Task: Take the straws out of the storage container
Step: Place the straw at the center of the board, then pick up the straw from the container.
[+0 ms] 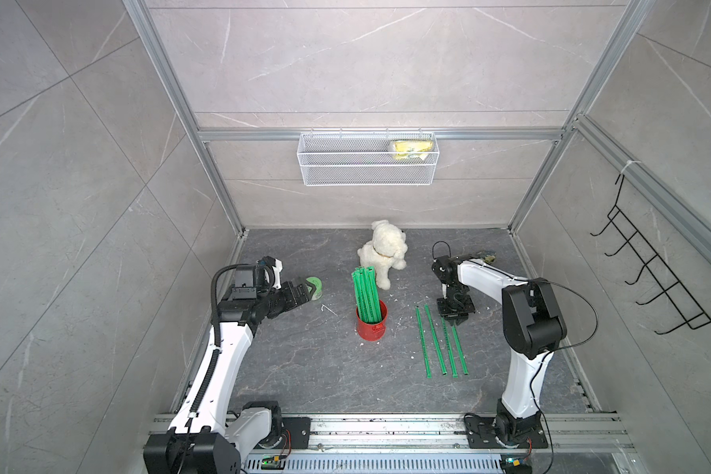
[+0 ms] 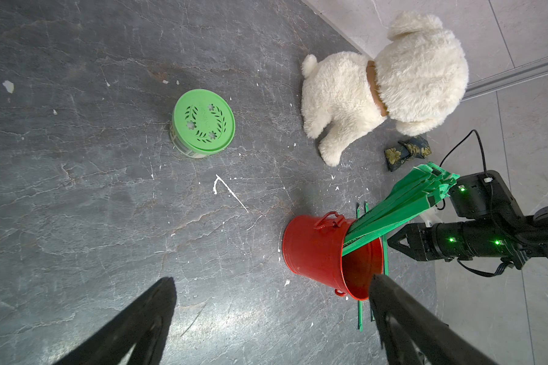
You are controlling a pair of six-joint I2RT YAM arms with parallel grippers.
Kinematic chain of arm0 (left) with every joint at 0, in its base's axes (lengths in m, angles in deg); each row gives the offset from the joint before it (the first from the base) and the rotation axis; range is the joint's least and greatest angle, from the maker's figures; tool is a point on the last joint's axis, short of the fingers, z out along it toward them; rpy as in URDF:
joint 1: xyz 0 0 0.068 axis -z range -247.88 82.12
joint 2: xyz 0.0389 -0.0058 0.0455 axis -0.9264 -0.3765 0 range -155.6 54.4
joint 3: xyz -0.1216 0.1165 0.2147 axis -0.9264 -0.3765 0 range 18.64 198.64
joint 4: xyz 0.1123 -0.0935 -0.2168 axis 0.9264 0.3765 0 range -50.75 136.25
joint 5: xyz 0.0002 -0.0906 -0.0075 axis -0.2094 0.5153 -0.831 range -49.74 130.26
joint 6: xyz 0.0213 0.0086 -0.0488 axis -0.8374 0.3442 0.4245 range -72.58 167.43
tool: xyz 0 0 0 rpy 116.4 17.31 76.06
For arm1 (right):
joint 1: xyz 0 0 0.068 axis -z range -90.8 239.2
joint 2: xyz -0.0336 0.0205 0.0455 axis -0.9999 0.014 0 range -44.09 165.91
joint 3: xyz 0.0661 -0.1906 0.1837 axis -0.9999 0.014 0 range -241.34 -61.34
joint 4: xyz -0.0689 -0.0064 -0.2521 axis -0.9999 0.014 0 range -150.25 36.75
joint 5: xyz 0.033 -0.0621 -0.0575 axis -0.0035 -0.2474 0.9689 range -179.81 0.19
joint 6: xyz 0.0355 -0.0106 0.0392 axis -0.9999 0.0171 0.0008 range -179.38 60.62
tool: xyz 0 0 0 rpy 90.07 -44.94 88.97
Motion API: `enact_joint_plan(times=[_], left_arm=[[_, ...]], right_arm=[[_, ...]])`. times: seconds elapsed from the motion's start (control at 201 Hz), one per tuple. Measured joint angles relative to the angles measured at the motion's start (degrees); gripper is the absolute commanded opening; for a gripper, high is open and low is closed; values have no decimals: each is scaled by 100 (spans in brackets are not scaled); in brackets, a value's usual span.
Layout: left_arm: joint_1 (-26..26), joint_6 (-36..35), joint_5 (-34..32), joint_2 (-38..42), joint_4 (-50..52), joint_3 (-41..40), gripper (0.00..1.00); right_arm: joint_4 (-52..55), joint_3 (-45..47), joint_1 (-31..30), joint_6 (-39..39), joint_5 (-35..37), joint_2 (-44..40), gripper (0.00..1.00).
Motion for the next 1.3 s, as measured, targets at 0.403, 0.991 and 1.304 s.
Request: enact_joint_plan(times=[0.403,0.991,1.304], left_arm=[[0,0,-2,0,0,0,100],[0,-2,-2,-7,0,0,100],[0,0,-2,-26,0,0,100]], right_arm=[[-481,223,-474,-7,-243,-2240,30],[-1727,-601,-2940,-90,-190,-1921,32],[-1930,-1322,-3497,-92,-92,-1045,32]])
